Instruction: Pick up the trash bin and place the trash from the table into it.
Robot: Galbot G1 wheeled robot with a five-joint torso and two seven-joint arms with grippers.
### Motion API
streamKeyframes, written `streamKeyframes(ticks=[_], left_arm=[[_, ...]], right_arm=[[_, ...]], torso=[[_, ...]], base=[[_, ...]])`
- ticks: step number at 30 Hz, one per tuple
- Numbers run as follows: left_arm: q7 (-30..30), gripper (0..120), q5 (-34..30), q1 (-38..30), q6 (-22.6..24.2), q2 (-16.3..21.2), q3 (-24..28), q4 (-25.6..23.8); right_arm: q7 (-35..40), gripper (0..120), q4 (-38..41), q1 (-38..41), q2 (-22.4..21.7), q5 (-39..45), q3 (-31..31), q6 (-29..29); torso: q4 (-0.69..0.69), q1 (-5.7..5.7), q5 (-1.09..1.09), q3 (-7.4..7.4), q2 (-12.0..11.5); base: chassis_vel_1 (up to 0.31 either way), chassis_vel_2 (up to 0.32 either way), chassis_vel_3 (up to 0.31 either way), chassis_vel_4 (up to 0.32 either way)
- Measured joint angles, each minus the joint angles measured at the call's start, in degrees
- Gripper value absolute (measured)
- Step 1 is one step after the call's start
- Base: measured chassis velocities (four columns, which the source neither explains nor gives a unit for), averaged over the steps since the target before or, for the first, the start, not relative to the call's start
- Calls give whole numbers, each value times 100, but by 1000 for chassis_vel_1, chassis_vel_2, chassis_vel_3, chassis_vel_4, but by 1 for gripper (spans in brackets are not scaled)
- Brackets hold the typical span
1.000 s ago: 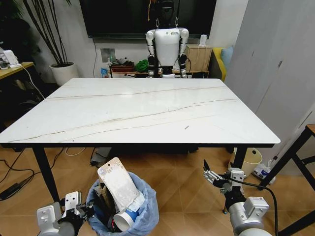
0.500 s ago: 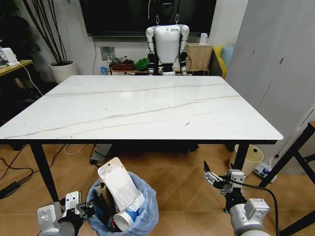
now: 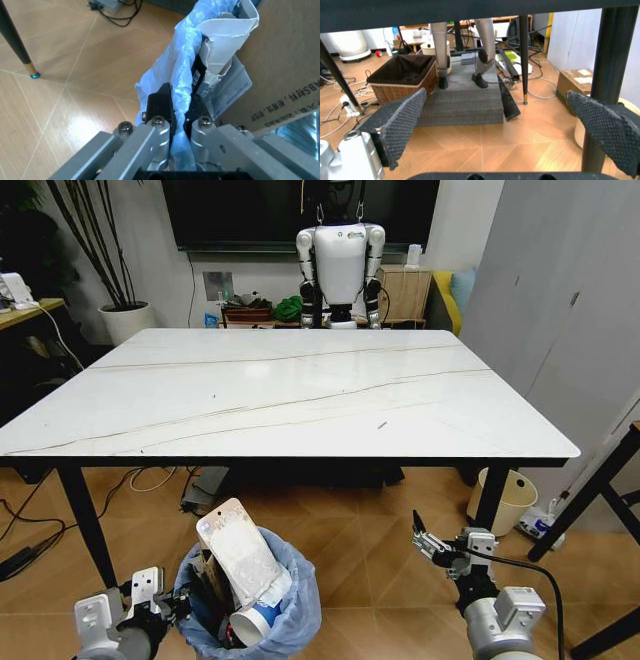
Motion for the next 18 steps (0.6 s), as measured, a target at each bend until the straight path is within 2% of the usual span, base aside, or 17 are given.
streamKeyframes(ticks=[11,18], left_arm=[[-5,0,7,-17,0,-3,-23,49],[14,0,56,-142,0,-11,-147,292]], right_arm=[[1,100,-23,15,-8,-3,-27,-2],[1,100,-53,42,-23,-2,-27,-1]], torso=[[0,-1,0,-17,-11],[0,-2,0,-7,11]], base=[[0,0,0,0],[0,0,0,0]])
